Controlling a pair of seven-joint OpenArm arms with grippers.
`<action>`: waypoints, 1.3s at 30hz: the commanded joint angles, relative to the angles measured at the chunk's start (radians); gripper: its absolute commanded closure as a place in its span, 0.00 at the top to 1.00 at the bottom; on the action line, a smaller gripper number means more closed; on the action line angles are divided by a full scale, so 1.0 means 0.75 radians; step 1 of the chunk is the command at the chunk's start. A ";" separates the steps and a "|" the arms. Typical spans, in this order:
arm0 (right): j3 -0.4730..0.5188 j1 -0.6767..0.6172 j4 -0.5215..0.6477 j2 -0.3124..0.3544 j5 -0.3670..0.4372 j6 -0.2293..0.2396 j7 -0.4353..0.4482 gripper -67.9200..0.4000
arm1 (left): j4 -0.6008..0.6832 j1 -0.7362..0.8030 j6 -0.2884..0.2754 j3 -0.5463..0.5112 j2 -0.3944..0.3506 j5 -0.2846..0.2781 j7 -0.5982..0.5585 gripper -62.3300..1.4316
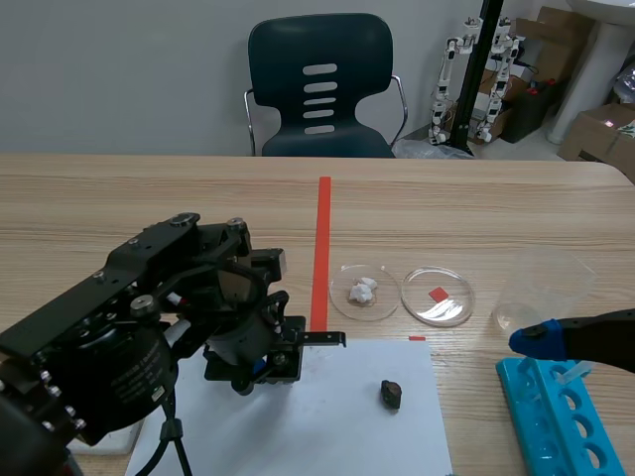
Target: Put the middle mineral back
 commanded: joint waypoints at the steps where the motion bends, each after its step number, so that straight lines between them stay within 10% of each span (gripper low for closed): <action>1: 0.002 0.002 0.006 0.017 0.015 0.000 0.015 1.00 | 0.012 -0.014 -0.004 0.014 0.013 -0.004 0.011 0.23; 19: 0.002 0.002 0.006 0.017 0.015 0.000 0.015 1.00 | 0.012 -0.007 -0.013 0.027 0.014 -0.013 -0.010 0.23; 33: 0.002 0.002 0.006 0.017 0.015 0.000 0.015 1.00 | 0.012 -0.007 -0.013 0.027 0.014 -0.013 -0.011 0.69; 39: 0.002 0.002 0.006 0.017 0.015 0.000 0.015 1.00 | 0.012 -0.007 -0.013 0.027 0.014 -0.013 -0.009 0.72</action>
